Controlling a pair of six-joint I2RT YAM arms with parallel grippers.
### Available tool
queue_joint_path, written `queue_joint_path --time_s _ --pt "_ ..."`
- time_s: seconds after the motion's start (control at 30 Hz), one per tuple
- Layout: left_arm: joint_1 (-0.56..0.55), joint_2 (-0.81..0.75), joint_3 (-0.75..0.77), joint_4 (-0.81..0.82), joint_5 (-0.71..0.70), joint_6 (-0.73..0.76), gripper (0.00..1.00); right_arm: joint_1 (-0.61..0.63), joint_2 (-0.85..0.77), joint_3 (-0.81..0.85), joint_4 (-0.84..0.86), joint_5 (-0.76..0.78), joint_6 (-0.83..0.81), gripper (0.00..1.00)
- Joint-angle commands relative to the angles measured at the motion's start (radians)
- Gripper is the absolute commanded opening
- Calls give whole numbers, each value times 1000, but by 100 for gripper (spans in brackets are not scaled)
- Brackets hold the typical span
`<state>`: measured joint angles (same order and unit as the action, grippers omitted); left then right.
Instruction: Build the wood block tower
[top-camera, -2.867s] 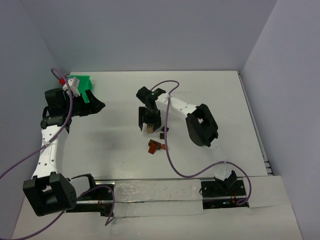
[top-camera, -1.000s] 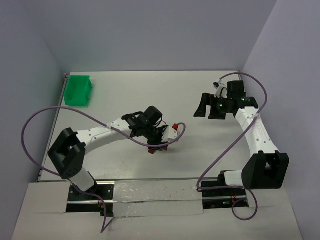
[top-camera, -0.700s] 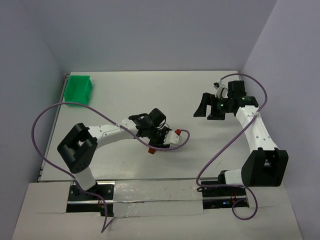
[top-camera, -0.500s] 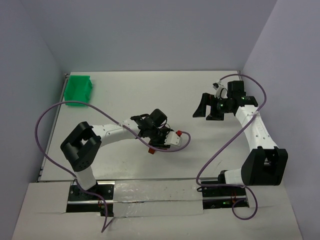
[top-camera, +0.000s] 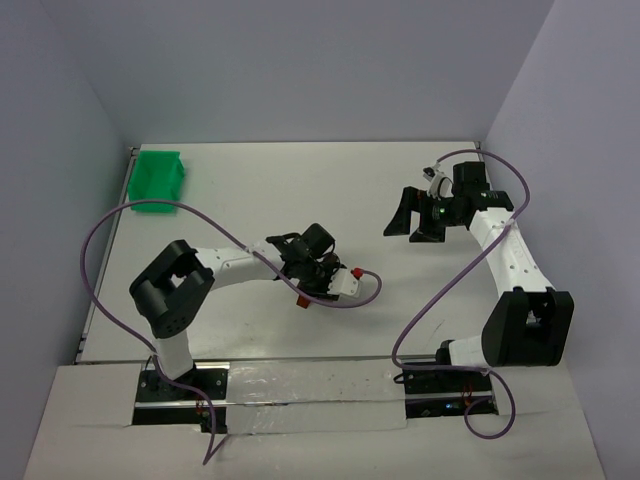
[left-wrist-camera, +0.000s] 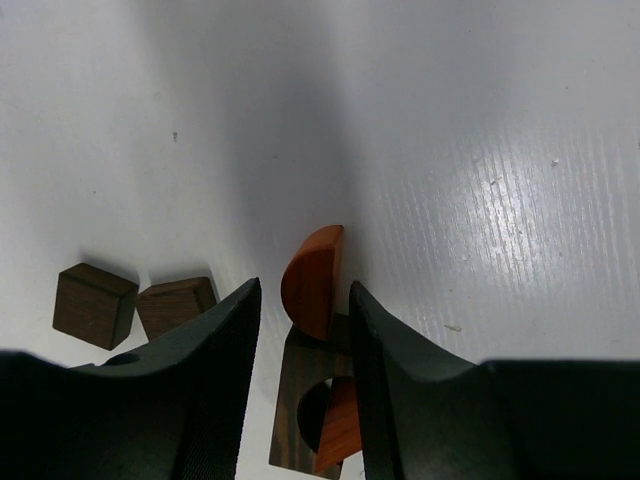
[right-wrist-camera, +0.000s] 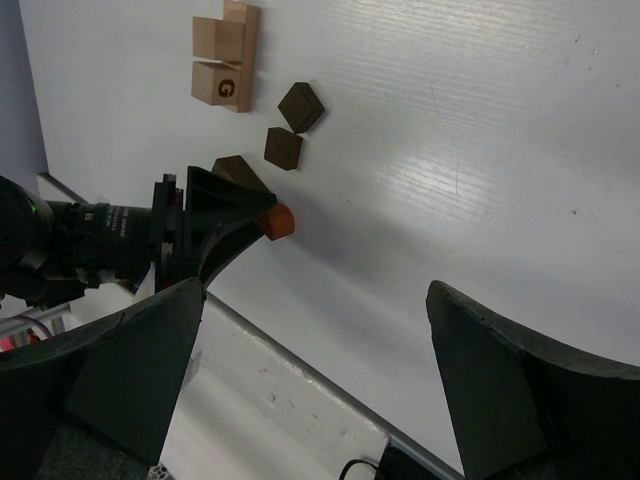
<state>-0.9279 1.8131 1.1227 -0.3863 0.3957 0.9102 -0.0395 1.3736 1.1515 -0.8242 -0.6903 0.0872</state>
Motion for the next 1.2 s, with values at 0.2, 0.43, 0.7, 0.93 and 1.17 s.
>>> queue_joint_path --time_s 0.2,0.43,0.7,0.93,1.17 --pt "-5 16 4 30 6 15 33 -7 0 -12 -3 -44 -3 100" --pt "-6 -31 34 36 -1 -49 22 -7 -62 -96 74 -119 44 100" --pt "-59 -236 55 35 -138 -124 7 25 -92 -162 149 -311 73 87" --pt "-72 -439 57 53 -202 -215 0 227 -104 -60 141 -309 37 74" --pt "-78 -703 -82 59 -131 -161 0 330 -164 -5 260 -341 104 69"
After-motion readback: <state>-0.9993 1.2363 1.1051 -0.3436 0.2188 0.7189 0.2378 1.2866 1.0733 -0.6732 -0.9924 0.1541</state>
